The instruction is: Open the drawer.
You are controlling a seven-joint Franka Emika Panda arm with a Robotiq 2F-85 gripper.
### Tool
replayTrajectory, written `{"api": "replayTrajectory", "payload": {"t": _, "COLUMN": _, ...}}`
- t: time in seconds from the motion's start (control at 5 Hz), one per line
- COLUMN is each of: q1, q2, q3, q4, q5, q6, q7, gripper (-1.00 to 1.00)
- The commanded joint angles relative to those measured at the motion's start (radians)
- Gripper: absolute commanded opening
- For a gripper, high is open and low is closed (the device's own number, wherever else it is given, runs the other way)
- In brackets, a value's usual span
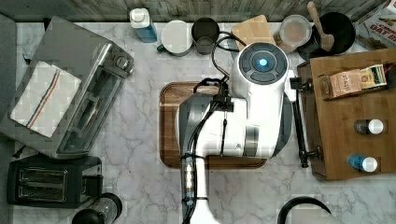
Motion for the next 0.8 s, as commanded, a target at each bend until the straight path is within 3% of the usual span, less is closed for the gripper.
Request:
{"api": "replayTrajectory", "payload": {"t": 0.2, "q1": -0.051, "q2": -0.097, "q3": -0.039, "q4": -0.219, "q5": 0.038, "q6": 0.141, "q7": -0.484, "gripper": 1.00}}
{"api": "replayTrajectory", "payload": {"t": 0.4, "q1": -0.059, "q2": -0.073, "q3": -0.064, "q4": -0.231, "q5": -0.007, "q6": 0.165, "q7": -0.630, "gripper": 1.00}}
{"api": "replayTrajectory", "payload": {"t": 0.8, "q1": -0.102, "q2": -0.059, "q3": -0.096, "q4": -0.312, "q5": -0.109, "q6": 0.383, "q7": -0.897, "gripper": 1.00}}
